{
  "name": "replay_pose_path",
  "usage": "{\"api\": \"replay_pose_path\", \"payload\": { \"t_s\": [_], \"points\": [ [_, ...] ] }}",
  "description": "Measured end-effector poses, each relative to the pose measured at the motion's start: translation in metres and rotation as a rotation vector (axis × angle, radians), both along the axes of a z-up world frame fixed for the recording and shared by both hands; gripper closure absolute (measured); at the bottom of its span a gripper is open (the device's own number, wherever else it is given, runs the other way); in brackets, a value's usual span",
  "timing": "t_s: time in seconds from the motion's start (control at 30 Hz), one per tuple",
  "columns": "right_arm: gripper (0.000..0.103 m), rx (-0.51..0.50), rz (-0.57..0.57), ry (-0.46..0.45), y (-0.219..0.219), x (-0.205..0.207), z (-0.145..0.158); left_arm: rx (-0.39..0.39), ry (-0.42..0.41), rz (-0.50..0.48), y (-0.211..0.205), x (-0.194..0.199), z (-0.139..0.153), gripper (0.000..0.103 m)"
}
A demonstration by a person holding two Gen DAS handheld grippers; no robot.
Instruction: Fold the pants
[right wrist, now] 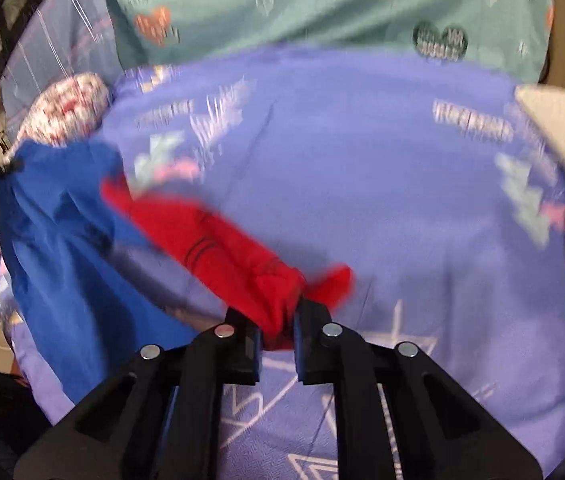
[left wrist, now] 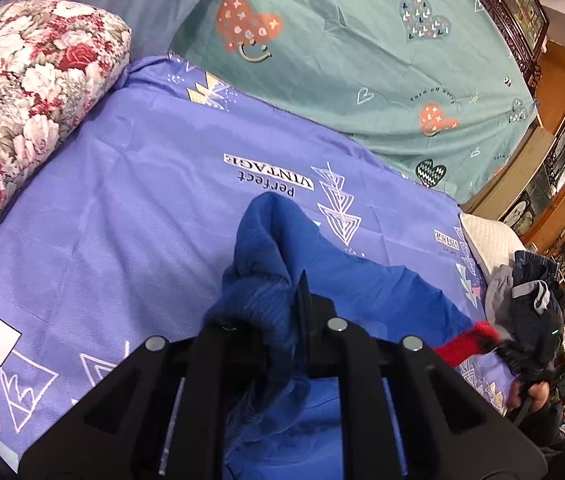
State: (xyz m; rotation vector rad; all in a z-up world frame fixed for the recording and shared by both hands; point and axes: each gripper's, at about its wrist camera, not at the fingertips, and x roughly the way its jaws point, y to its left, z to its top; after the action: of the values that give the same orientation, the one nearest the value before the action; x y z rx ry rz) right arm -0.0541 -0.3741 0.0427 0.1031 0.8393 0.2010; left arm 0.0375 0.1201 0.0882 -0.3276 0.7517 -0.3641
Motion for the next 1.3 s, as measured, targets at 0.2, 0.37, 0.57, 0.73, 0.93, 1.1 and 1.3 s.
{"api": "replay_pose_path", "payload": {
  "t_s": [0.2, 0.37, 0.57, 0.73, 0.93, 1.1, 1.3],
  "points": [
    [0.09, -0.165, -0.024, -0.136, 0.019, 0.066, 0.1, -0.008, -0.058, 0.064, 0.014, 0.005, 0.017, 0.092],
    [0.017, -0.456, -0.22, -0.006, 0.015, 0.217, 0.065, -0.008, 0.131, 0.222, 0.043, 0.074, -0.033, 0.091],
    [0.017, -0.23, -0.28, 0.158, -0.057, 0.237, -0.012, 0.011, 0.263, 0.298, 0.067, 0.112, -0.085, 0.091],
    [0.017, -0.077, -0.266, 0.177, -0.083, 0.234, -0.05, 0.044, 0.276, 0.269, 0.058, 0.12, -0.094, 0.091],
    [0.017, 0.021, -0.261, 0.174, -0.067, 0.257, -0.076, 0.055, 0.304, 0.275, 0.057, 0.124, -0.101, 0.089],
    [0.032, -0.097, -0.203, 0.163, -0.035, 0.273, -0.089, 0.055, 0.331, 0.235, 0.054, 0.131, -0.105, 0.075],
    [0.071, -0.065, -0.158, 0.086, -0.039, 0.241, -0.057, 0.099, 0.269, 0.234, 0.041, 0.128, -0.084, 0.092]
  ]
}}
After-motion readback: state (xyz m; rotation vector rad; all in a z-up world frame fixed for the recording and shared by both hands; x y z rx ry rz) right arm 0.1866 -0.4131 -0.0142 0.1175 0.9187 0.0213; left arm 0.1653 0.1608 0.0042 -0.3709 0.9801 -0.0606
